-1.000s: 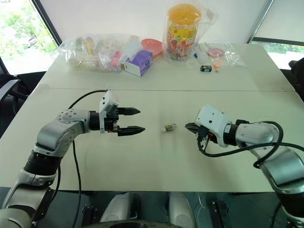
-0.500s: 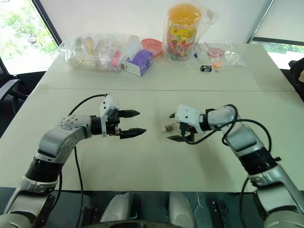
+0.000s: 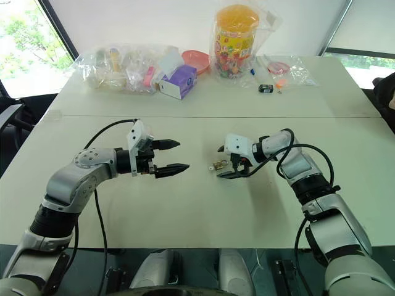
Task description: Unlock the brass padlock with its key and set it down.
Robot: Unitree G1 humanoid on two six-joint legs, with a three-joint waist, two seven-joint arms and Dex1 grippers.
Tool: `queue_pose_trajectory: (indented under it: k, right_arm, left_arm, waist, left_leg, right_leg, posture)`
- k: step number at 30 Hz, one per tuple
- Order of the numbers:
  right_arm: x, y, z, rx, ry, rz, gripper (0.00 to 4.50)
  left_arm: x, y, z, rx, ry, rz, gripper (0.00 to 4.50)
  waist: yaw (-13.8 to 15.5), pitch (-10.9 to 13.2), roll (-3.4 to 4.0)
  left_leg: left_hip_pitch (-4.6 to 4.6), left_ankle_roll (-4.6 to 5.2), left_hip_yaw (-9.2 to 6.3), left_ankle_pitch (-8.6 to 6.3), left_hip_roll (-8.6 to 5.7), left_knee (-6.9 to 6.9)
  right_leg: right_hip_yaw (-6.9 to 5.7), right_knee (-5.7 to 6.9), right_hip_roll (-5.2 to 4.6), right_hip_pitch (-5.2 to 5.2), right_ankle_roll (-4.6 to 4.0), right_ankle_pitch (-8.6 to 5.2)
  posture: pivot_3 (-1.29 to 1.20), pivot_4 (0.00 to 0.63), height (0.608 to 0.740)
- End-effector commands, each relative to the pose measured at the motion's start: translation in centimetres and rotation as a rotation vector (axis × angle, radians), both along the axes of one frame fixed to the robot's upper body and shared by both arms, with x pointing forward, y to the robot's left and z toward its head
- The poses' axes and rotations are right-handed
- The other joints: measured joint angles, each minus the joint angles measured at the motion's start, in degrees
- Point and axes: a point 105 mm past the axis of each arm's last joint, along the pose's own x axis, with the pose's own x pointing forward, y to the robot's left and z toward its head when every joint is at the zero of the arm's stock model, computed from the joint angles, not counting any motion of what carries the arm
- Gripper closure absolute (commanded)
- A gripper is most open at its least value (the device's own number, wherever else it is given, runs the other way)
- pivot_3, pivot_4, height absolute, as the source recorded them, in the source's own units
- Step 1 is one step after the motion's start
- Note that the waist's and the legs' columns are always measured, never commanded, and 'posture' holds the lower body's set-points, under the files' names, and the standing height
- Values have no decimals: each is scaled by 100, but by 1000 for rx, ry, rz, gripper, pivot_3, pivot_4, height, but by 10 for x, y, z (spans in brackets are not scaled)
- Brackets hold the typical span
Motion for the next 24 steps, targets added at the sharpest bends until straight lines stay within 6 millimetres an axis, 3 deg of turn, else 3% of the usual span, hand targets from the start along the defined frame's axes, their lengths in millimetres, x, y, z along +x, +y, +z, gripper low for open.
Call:
queue_pose_trajectory:
  k: [1, 3, 8, 13, 19, 24]
  right_arm:
    - [6, -7, -10, -45, 14, -28, 560]
    - [6, -9, -15, -63, 39, -33, 1286]
    - [6, -14, -23, -90, 73, -49, 3739]
    - [0, -15, -14, -94, -19, -22, 3804]
    - [-19, 16, 54, 20, -547, 84, 3804]
    - [-41, 30, 84, 41, -822, 128, 3804]
  left_arm:
    - [1, 0, 14, -21, -53, -1, 0]
    - [1, 0, 14, -21, -55, 1, 0]
    - [1, 1, 13, -18, -56, 1, 0]
    - [2, 0, 13, -24, -46, -10, 0]
    - [12, -2, 22, -102, 19, -33, 0]
    - [19, -6, 33, -154, 69, -74, 0]
  waist:
    - [-8, 0, 0]
    - [-11, -1, 1]
    - [-9, -2, 2]
    - [18, -4, 3]
    - [17, -1, 5]
    - [8, 0, 6]
  left_leg:
    - [1, -1, 0, 0, 0, 0]
    - [4, -2, 1, 1, 0, 0]
    - [16, -3, 1, 2, 0, 0]
    - [22, -3, 1, 2, -1, 0]
    - [-9, -3, 0, 2, -6, 2]
    - [-5, -8, 0, 4, -2, -1]
  right_leg:
    - [0, 2, 0, 0, 0, 0]
    - [1, 5, 0, 0, 0, 0]
    - [2, 9, -3, 13, -1, 0]
    - [1, 9, -7, 19, -1, 0]
    - [0, 11, -12, -12, -1, 0]
    - [1, 19, 1, -17, -1, 0]
  posture:
    - [0, 150, 735]
    - [0, 150, 735]
    - [0, 150, 735]
    - [0, 150, 735]
    - [0, 150, 735]
    - [0, 150, 735]
